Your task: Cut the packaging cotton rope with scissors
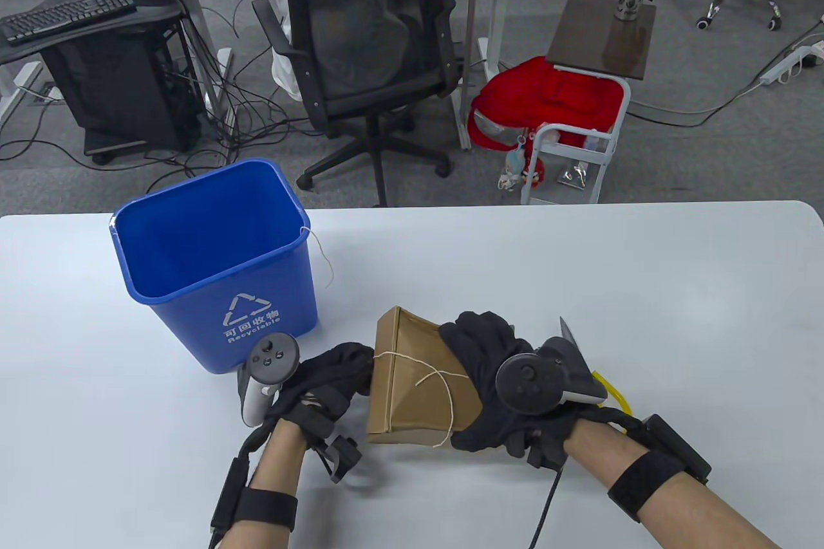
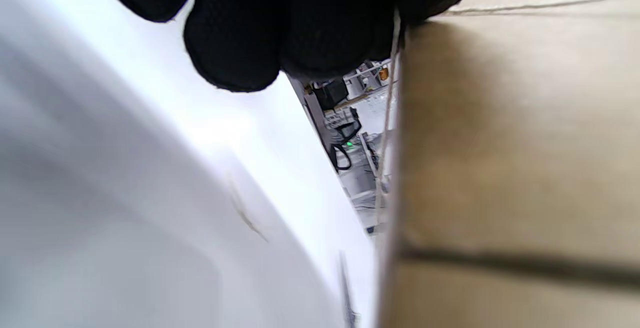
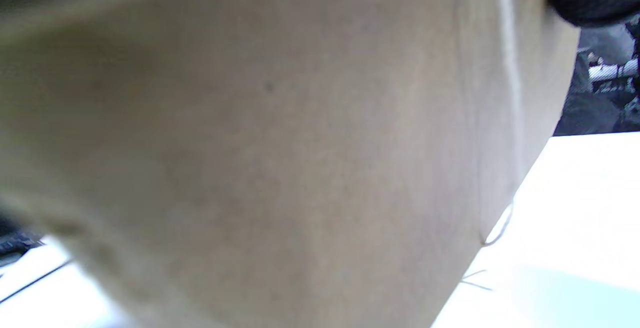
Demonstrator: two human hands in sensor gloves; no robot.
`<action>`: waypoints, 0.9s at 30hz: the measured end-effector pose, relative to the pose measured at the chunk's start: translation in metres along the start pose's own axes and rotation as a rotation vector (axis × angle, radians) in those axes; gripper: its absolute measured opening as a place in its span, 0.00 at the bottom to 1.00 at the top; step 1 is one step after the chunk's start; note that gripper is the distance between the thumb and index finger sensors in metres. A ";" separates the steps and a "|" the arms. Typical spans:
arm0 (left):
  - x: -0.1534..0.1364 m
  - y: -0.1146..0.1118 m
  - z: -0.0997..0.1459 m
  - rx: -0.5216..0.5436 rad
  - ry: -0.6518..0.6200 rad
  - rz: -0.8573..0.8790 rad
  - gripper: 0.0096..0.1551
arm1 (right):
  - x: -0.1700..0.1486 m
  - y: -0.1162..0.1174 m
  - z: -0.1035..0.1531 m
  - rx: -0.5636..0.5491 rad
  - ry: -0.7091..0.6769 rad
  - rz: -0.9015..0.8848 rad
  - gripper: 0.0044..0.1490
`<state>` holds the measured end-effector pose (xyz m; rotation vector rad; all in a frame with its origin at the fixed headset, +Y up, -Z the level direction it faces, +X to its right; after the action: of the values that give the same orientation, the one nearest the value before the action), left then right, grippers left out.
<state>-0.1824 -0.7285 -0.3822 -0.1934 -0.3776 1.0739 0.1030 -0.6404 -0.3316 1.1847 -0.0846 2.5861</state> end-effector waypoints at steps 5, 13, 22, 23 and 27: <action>-0.010 0.022 0.005 0.075 0.193 -0.377 0.22 | -0.009 -0.005 0.009 -0.015 0.052 0.051 0.87; -0.027 0.047 0.017 0.091 0.382 -0.640 0.23 | -0.032 -0.017 0.034 -0.017 0.106 0.186 0.87; -0.021 0.044 0.014 0.047 0.370 -0.647 0.23 | -0.046 -0.031 0.061 -0.050 0.153 0.189 0.86; -0.011 0.035 0.009 0.035 0.285 -0.614 0.23 | -0.047 -0.031 0.062 -0.058 0.155 0.181 0.86; 0.029 -0.004 -0.014 -0.098 0.034 -0.507 0.21 | -0.045 -0.034 0.065 -0.086 0.150 0.178 0.86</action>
<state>-0.1610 -0.7043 -0.3877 -0.1894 -0.4213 0.5531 0.1883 -0.6300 -0.3252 0.9911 -0.2777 2.7848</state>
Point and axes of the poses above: the tracker on the back of each hand, its own x axis roughly to the thumb side, its own z axis roughly from the fingertips to the wrist, y = z × x, the point moved 1 cm from there along -z, roughly from the wrist to the fingertips, and after that the axes turned 4 degrees about -y, right-handed, at the moved point
